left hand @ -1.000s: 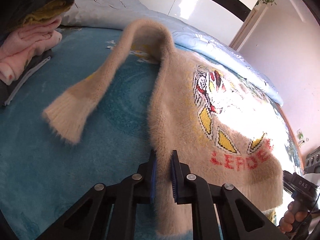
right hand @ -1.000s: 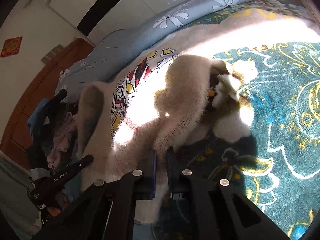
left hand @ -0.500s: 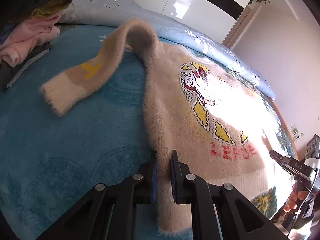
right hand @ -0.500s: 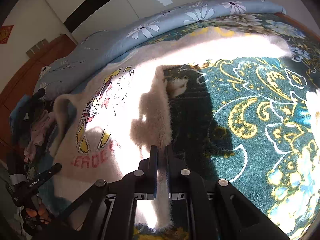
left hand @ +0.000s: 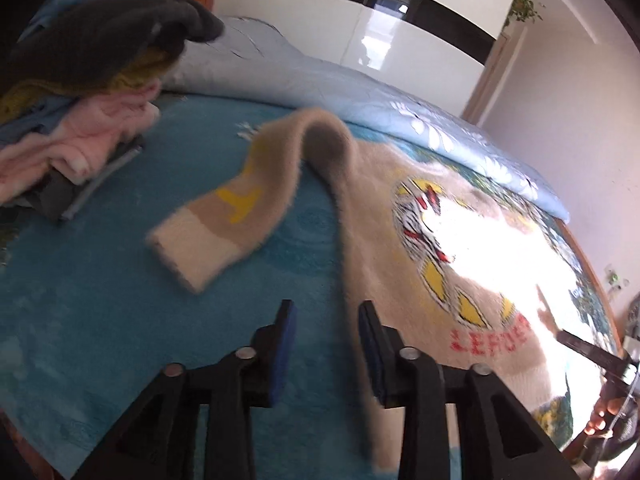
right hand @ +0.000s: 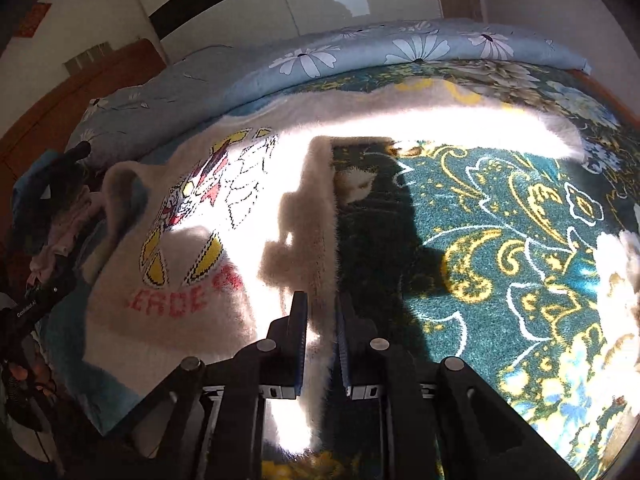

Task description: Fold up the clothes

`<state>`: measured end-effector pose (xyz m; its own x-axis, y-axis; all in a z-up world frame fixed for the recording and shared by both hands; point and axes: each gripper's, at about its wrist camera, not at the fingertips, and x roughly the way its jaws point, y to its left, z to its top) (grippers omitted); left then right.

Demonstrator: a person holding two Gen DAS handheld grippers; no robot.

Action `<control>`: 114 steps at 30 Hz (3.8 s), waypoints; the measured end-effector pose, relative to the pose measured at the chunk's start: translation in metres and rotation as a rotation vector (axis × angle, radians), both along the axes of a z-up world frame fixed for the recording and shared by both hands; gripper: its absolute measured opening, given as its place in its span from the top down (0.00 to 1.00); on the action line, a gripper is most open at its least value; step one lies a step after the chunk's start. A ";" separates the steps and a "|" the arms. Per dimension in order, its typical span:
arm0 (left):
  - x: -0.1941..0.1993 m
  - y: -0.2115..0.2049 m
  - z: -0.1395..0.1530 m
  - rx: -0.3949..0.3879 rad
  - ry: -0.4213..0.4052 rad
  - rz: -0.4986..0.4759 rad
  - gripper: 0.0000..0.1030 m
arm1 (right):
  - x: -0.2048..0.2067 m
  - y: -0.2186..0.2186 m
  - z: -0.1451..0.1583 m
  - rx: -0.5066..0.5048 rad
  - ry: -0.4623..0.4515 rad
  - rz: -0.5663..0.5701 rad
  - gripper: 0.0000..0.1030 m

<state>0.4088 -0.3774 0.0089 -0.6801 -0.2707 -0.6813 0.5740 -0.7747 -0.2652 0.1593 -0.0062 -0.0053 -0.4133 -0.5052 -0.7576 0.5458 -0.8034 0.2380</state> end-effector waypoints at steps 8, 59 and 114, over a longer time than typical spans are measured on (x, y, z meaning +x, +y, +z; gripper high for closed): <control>-0.082 -0.040 -0.004 -0.092 -0.117 0.021 0.35 | -0.019 0.002 0.012 -0.048 0.009 -0.085 0.68; -0.102 -0.080 0.030 -0.071 0.148 0.442 0.90 | -0.039 0.004 -0.030 -0.042 -0.060 -0.045 0.68; 0.055 -0.039 -0.095 0.895 0.483 0.720 0.54 | -0.039 0.001 -0.031 -0.038 -0.055 -0.035 0.68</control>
